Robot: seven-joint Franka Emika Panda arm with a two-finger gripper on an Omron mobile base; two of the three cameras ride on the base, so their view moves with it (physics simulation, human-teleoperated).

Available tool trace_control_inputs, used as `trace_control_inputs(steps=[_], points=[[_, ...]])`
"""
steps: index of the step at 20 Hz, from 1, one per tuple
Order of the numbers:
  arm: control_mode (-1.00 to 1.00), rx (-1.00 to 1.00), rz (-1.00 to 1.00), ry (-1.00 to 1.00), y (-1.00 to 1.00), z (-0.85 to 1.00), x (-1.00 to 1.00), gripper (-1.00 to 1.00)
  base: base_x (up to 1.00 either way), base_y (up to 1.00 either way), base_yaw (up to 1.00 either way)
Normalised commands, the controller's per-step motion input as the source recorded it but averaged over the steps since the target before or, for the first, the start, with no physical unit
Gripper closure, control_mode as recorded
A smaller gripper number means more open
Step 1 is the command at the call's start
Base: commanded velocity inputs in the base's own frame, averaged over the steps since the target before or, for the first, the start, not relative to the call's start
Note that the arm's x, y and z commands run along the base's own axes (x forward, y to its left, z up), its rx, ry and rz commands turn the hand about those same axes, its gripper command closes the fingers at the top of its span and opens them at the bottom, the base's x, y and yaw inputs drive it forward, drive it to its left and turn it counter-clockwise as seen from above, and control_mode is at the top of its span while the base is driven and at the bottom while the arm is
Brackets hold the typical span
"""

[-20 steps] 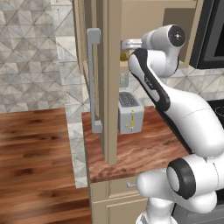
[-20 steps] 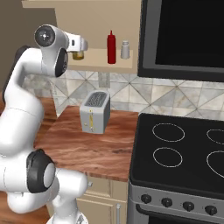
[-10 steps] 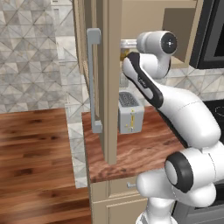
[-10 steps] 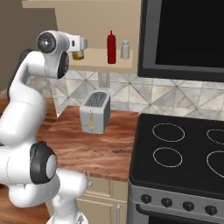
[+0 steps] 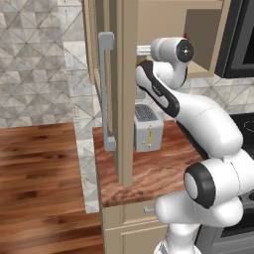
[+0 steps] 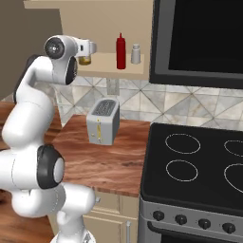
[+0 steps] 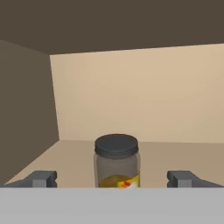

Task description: Collect the turmeric, ketchup, and shaker from the cabinet and place them next to the stove.

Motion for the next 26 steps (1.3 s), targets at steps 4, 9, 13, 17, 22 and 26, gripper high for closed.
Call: trace_control_inputs(steps=[4, 9, 13, 17, 22, 26], points=[[-1.00, 0.00, 0.00, 0.00, 0.05, -0.11, 0.32, -1.00, 0.00, 0.00, 0.00], [-1.00, 0.00, 0.00, 0.00, 0.02, -0.14, 0.29, -1.00, 0.00, 0.00, 0.00], [-1.00, 0.00, 0.00, 0.00, 0.00, -0.05, 0.25, -1.00, 0.00, 0.00, 0.00], [-1.00, 0.00, 0.00, 0.00, 0.00, -0.08, 0.24, -1.00, 0.00, 0.00, 0.00], [-1.00, 0.00, 0.00, 0.00, 0.00, -0.09, 0.22, -1.00, 0.00, 0.00, 0.00], [-1.00, 0.00, 0.00, 0.00, 0.00, -0.09, 0.22, -1.00, 0.00, 0.00, 0.00]])
